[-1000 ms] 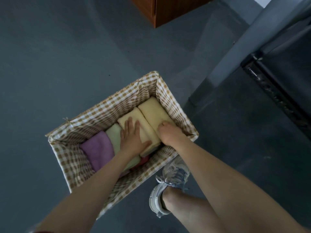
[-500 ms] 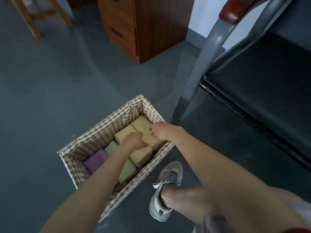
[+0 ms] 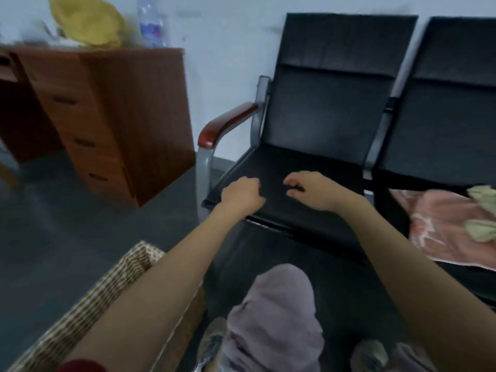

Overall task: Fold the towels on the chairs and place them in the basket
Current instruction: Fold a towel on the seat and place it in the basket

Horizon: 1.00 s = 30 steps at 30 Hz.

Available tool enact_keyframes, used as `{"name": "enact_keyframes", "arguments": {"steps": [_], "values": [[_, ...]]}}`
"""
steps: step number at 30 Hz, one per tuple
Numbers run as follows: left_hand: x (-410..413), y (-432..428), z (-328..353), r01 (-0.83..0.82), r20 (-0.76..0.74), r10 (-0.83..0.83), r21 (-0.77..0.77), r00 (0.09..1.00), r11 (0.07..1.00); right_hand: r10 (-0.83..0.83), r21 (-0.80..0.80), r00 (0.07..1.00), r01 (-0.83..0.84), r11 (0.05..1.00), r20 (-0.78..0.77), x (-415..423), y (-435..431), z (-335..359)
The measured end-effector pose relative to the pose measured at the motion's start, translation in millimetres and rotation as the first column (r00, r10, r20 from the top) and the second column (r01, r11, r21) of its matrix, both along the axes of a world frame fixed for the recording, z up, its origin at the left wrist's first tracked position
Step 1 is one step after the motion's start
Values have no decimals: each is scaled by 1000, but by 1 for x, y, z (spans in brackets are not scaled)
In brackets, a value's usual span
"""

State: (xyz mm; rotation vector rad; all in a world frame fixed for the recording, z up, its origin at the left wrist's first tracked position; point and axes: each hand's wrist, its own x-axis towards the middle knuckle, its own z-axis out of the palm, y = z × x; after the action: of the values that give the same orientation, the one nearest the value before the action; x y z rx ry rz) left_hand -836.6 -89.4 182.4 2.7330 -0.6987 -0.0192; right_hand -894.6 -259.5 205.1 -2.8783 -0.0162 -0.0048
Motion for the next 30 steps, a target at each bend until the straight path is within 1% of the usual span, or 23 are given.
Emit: {"name": "enact_keyframes", "arguments": {"steps": [3, 6, 11, 14, 17, 22, 24, 26, 28, 30], "values": [[-14, -63, 21, 119, 64, -121, 37, 991, 992, -141, -12, 990, 142, 990, 22, -37, -55, 16], [-29, -124, 28, 221, 86, -227, 76, 970, 972, -270, 10, 962, 270, 963, 35, -68, -106, 19], [-48, -217, 20, 359, 43, -367, 135, 929, 924, -437, 18, 899, 437, 899, 16, -107, -187, -1], [-59, -271, 6, 443, 2, -448, 137, 894, 886, -532, 20, 846, 533, 846, -35, -126, -239, -20], [-70, -321, -14, 528, -60, -525, 137, 849, 838, -619, 13, 781, 622, 783, -84, -142, -287, -41], [-83, -397, -56, 648, -173, -631, 74, 757, 758, -739, -27, 657, 745, 667, -146, -159, -361, -82], [-88, -424, -75, 682, -202, -662, 48, 722, 729, -799, -26, 589, 803, 596, -123, -162, -385, -98], [-92, -447, -92, 716, -188, -698, 47, 691, 697, -857, -15, 512, 858, 513, -55, -165, -405, -111], [-95, -463, -108, 736, -208, -711, 82, 672, 672, -903, 15, 429, 903, 430, 16, -168, -422, -120], [-91, -473, -130, 736, -238, -699, 152, 675, 660, -922, 21, 384, 922, 386, 50, -172, -439, -129]]}}
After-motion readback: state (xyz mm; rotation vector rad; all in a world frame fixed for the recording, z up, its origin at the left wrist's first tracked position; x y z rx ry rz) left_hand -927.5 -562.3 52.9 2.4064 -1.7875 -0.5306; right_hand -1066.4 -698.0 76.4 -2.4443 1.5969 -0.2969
